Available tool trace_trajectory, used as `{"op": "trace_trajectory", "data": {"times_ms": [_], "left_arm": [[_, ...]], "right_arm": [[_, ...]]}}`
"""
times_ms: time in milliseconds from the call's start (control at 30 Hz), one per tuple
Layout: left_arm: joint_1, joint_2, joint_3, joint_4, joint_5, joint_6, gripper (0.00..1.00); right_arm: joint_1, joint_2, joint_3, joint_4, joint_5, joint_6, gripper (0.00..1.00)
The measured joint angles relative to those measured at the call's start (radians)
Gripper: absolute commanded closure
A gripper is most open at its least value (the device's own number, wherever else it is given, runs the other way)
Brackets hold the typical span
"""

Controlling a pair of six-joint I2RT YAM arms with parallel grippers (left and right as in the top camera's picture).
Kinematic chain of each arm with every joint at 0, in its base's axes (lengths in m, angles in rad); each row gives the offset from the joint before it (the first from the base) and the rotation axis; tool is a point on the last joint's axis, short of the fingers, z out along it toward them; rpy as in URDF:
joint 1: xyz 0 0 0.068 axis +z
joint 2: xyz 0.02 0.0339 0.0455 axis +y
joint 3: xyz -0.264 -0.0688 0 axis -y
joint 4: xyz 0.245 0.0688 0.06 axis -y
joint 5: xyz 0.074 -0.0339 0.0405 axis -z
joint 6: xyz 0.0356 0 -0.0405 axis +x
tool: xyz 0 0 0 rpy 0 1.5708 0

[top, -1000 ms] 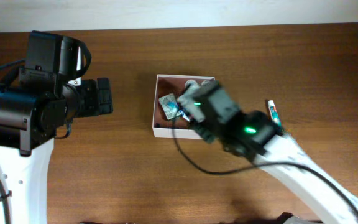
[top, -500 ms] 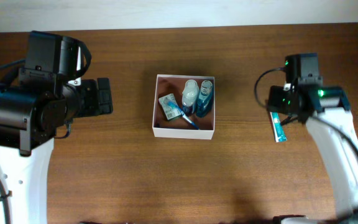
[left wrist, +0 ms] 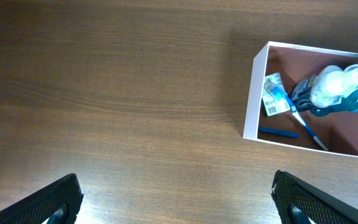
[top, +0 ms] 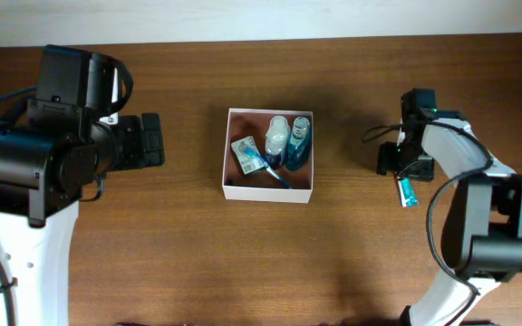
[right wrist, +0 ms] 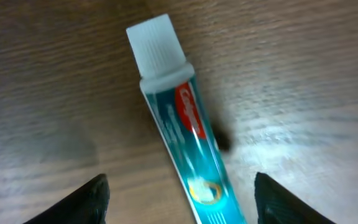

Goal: Pack container
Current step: 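Grasp the Colgate toothpaste tube with the right gripper, then lower the toothpaste tube into the box and release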

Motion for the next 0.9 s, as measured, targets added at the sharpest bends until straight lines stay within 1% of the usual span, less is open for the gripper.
{"op": "trace_trajectory", "data": {"times_ms": [33,67,100,167,233,300,367,400,633,767,900], "left_arm": [[0.0,0.0,0.0,0.0,0.0,0.0,0.01],[0.0,0.0,0.0,0.0,0.0,0.0,0.01],[0.0,0.0,0.0,0.0,0.0,0.0,0.01],[0.0,0.0,0.0,0.0,0.0,0.0,0.01],[0.0,0.0,0.0,0.0,0.0,0.0,0.01],[0.0,0.0,0.0,0.0,0.0,0.0,0.01],[0.0,0.0,0.0,0.0,0.0,0.0,0.01],[0.0,0.0,0.0,0.0,0.0,0.0,0.01],[0.0,0.0,0.0,0.0,0.0,0.0,0.01],[0.0,0.0,0.0,0.0,0.0,0.0,0.01],[0.0,0.0,0.0,0.0,0.0,0.0,0.01]], "right_arm": [[0.0,0.007,0.0,0.005,0.0,-0.003,0.46],[0.0,0.013,0.0,0.006,-0.003,-0.008,0.58],[0.0,0.015,0.0,0.007,-0.005,-0.008,0.64],[0.0,0.017,0.0,0.007,-0.006,-0.009,0.67],[0.0,0.017,0.0,0.003,-0.011,-0.014,0.74],[0.0,0.017,0.0,-0.011,-0.012,-0.015,0.76],[0.0,0.017,0.0,-0.028,-0.013,-0.014,0.81],[0.0,0.017,0.0,-0.042,-0.012,-0.014,0.81],[0.007,0.014,0.0,-0.096,-0.019,-0.013,0.96],[0.033,-0.037,-0.001,-0.115,-0.054,-0.011,0.96],[0.113,-0.203,0.003,-0.138,-0.097,-0.01,0.96]]}}
